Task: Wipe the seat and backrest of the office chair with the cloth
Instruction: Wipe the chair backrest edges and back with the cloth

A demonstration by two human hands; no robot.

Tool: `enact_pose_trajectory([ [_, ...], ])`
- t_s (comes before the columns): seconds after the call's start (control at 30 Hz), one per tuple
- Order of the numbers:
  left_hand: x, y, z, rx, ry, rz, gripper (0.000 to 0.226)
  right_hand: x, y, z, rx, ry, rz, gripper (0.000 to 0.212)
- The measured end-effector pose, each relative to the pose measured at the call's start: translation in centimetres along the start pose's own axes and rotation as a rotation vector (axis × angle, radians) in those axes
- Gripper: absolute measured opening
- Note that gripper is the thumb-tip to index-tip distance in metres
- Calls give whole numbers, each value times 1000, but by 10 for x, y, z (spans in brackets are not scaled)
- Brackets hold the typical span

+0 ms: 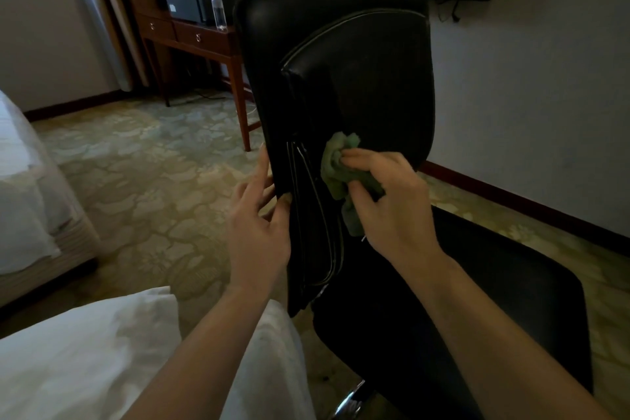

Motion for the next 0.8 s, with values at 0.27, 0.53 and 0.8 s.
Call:
enact_pose_trajectory([
  [0.27,-1,0,1,-11,15,0,70,12,7,-26,34,-45,52,28],
  [0.53,1,1,0,-21,13,-5,70,35,20,-6,52,-36,75,27],
  [0.8,-1,-1,0,9,-7,13,69,9,-1,-17,86,33,113,27],
])
Point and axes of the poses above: each hand's wrist, its own x-axis away from the middle knuckle, its own z-axis out of the back of the hand, y = z × x, the point moved 6 cm from there along -x, towards the middle knuckle, and after that the axes turned 7 degrees about z, right-handed, at the moved point
